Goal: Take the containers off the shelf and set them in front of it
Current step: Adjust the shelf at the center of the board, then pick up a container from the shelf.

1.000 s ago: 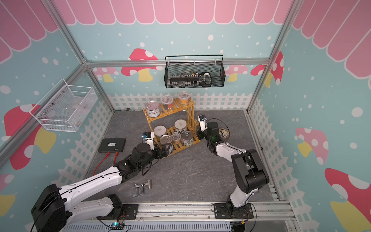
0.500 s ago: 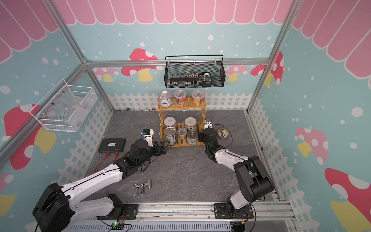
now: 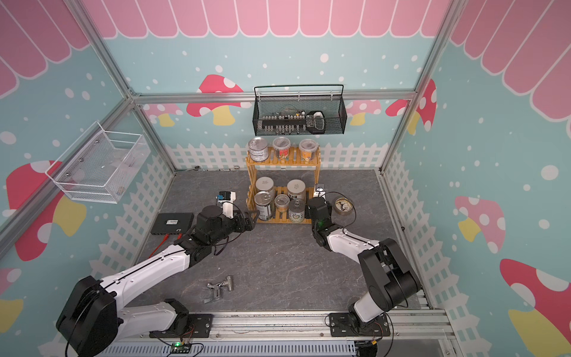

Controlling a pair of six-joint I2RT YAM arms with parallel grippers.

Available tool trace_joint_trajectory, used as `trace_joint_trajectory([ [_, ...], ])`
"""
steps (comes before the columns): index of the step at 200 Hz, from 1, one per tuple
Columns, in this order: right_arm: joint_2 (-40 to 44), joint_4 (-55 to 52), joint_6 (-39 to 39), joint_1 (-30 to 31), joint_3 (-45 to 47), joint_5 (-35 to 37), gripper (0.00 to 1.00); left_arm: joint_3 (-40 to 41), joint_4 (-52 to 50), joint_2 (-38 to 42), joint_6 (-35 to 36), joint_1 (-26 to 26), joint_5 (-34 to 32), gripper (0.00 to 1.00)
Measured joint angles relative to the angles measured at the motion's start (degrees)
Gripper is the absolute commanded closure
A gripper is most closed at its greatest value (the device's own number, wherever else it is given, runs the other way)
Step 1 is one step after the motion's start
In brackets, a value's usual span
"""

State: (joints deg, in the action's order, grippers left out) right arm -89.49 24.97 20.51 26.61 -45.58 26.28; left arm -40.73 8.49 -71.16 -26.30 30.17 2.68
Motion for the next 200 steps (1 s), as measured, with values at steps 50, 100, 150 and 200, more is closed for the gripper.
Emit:
trace_joint_trajectory([
  [50,-2.19,0.59,-0.5,0.0,-2.08,-1.07,0.97,-1.68,-0.09,-0.07,1.84,-1.92,1.33,0.01],
  [100,-2.1,0.48,-0.98,0.02,-2.08,-0.81,0.71,-7.37,-1.81,-0.39,5.09,-4.28,1.64,0.01],
  [150,2.12,-0.2,-2.47,0.0,-2.08,1.01,0.5,-18.75,-5.01,-2.73,12.15,-5.38,0.94,0.01],
  [200,9.27,-2.27,-5.33,-0.76,-2.08,-2.62,0.31,-35.15,-10.16,-11.54,21.31,-9.25,2.78,0.01],
])
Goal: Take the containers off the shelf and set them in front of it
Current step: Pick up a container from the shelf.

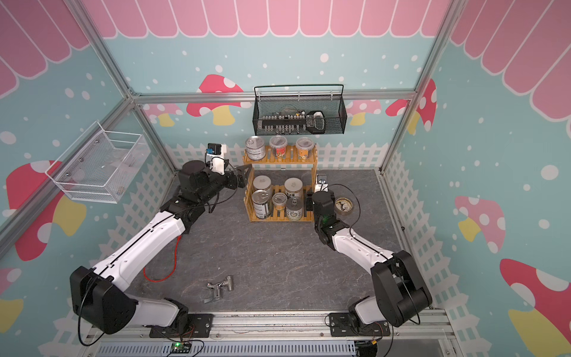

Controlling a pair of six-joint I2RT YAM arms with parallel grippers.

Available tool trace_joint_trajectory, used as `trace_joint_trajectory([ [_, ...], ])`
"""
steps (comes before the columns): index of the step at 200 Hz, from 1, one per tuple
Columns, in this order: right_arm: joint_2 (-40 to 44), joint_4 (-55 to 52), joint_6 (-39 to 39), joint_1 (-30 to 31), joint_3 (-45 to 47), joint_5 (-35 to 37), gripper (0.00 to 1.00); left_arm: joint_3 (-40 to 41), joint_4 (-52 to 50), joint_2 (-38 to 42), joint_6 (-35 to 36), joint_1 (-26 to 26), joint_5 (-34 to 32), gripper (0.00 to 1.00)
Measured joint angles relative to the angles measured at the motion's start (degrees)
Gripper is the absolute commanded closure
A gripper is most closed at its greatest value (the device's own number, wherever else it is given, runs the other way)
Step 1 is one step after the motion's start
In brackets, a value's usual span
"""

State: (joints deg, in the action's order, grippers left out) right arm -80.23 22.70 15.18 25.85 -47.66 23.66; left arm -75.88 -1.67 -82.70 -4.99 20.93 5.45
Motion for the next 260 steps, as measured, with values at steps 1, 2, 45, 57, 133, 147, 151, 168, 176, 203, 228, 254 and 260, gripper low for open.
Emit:
trace_joint_trajectory([
  [1,0.28,-0.13,0.0,-0.04,0.0,-0.35,0.3,-0.24,-0.09,-0.15,0.15,-0.07,0.02,0.01],
  [2,0.42,-0.2,0.07,-0.04,0.0,-0.59,0.3,-0.74,-0.24,-0.55,0.46,-0.2,0.17,0.01],
  [45,7.28,-5.7,-4.28,-1.92,-0.13,-14.25,0.17,-12.31,-4.55,-9.55,6.32,-2.86,4.63,0.01],
  [57,8.81,-7.02,-5.2,-2.16,-0.13,-18.32,0.11,-14.99,-5.46,-12.04,7.3,-3.06,5.46,0.01],
  [133,16.52,-12.48,-10.36,-4.17,-3.17,-31.91,0.01,-28.85,-10.45,-25.22,9.92,-3.67,9.27,0.01],
  [147,17.35,-13.03,-10.69,-4.96,-3.43,-32.48,0.01,-30.45,-11.08,-26.6,9.97,-3.65,9.77,0.01],
  [151,17.55,-13.14,-10.75,-5.2,-3.5,-32.61,0.01,-30.73,-11.19,-26.86,9.97,-3.65,9.86,0.01],
  [168,18.18,-13.6,-10.97,-6.08,-3.54,-33.18,0.01,-31.93,-11.82,-27.71,9.97,-3.67,10.47,0.01],
  [176,18.32,-13.75,-11.1,-6.47,-3.54,-33.42,0.01,-32.52,-11.96,-28.13,9.97,-3.67,10.71,0.01],
  [203,18.38,-14.38,-11.28,-7.19,-3.54,-34.01,0.01,-35.06,-12.39,-29.83,10.03,-3.65,11.15,0.01],
  [228,18.38,-14.6,-11.3,-7.52,-3.54,-34.4,0.02,-36.41,-12.72,-31.01,10.19,-3.67,11.72,0.02],
  [254,18.38,-14.6,-11.3,-7.87,-3.54,-34.73,0.01,-37.2,-12.94,-31.8,10.6,-3.65,11.98,0.13],
  [260,18.38,-14.6,-11.3,-7.87,-3.54,-34.75,0.01,-37.2,-12.96,-31.85,10.71,-3.67,12.0,0.16],
])
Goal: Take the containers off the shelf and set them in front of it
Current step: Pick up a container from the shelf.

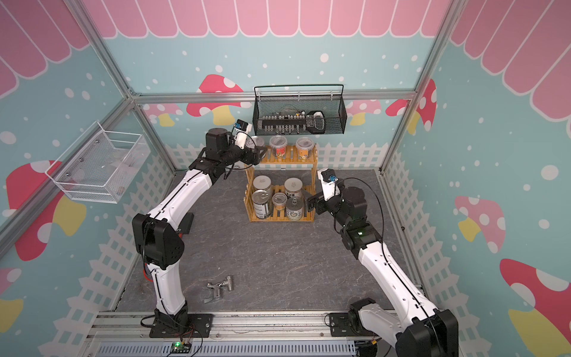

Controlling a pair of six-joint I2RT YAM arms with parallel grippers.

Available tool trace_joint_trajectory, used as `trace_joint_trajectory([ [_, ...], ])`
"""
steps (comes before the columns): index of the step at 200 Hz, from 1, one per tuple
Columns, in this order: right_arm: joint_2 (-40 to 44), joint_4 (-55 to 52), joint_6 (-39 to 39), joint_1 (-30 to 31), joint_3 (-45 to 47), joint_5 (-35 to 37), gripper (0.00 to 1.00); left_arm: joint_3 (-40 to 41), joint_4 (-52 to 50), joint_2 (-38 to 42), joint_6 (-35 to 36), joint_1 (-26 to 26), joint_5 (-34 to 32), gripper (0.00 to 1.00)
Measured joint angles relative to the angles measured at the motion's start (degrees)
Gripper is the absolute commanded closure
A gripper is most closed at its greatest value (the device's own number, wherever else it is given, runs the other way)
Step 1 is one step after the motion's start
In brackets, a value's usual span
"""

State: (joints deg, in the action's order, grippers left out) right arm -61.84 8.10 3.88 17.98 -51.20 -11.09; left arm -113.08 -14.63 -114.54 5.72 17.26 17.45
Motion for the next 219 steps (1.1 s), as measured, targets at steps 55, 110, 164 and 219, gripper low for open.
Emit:
trace_joint_trajectory([
  [55,0.0,0.0,0.0,-0.11,0.0,-0.37,0.01,-0.11,-0.22,-0.02,1.09,0.02,0.13,0.28],
  [110,0.0,0.07,0.02,-0.11,0.0,-1.4,0.01,1.99,-0.7,2.32,1.62,0.02,-0.33,0.29],
  [164,0.0,2.16,0.26,-0.39,0.02,-5.62,0.01,15.93,0.07,17.0,1.57,2.1,-2.38,0.29],
  [219,0.15,3.08,0.46,-0.39,0.42,-8.66,0.01,40.26,7.43,36.76,-1.01,10.29,-7.1,0.29],
])
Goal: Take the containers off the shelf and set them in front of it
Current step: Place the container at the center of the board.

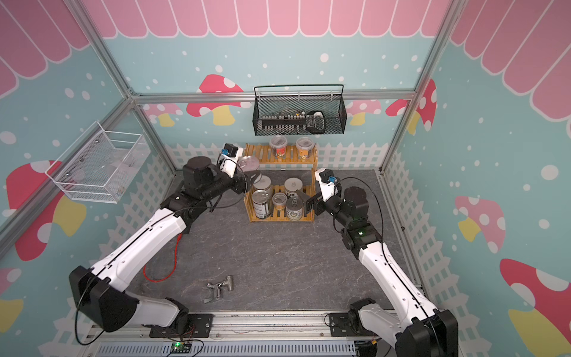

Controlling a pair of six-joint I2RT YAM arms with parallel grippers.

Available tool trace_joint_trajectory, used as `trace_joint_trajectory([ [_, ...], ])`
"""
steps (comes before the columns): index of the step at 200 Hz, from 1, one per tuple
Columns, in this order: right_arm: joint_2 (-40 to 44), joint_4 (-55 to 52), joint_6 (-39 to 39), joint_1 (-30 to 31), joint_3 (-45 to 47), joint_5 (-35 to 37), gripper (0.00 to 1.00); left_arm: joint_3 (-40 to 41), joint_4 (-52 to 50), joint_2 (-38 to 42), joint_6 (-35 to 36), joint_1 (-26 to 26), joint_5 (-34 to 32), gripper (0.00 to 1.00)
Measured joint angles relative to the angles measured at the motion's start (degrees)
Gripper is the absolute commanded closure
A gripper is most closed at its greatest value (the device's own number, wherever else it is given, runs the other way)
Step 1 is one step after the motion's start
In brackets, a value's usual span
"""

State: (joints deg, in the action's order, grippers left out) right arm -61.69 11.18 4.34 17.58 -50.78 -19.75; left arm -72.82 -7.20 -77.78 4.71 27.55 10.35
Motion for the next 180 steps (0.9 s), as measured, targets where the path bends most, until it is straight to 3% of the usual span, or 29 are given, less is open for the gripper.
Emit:
trace_joint_trajectory([
  [51,0.94,1.7,-0.04,0.0,3.06,-3.02,0.01,26.01,6.73,11.5,-7.32,8.96,-9.46,0.29],
  [91,1.62,2.4,-1.2,0.02,6.56,-3.89,0.01,41.57,12.9,14.01,-13.27,13.86,-16.28,0.29],
  [130,3.98,3.06,-2.8,0.02,11.32,-3.08,0.01,48.24,20.7,9.75,-17.44,13.84,-21.49,0.29],
  [180,5.11,3.04,-4.81,0.02,12.66,-1.03,0.01,49.9,29.75,1.11,-19.56,13.66,-26.56,0.3],
])
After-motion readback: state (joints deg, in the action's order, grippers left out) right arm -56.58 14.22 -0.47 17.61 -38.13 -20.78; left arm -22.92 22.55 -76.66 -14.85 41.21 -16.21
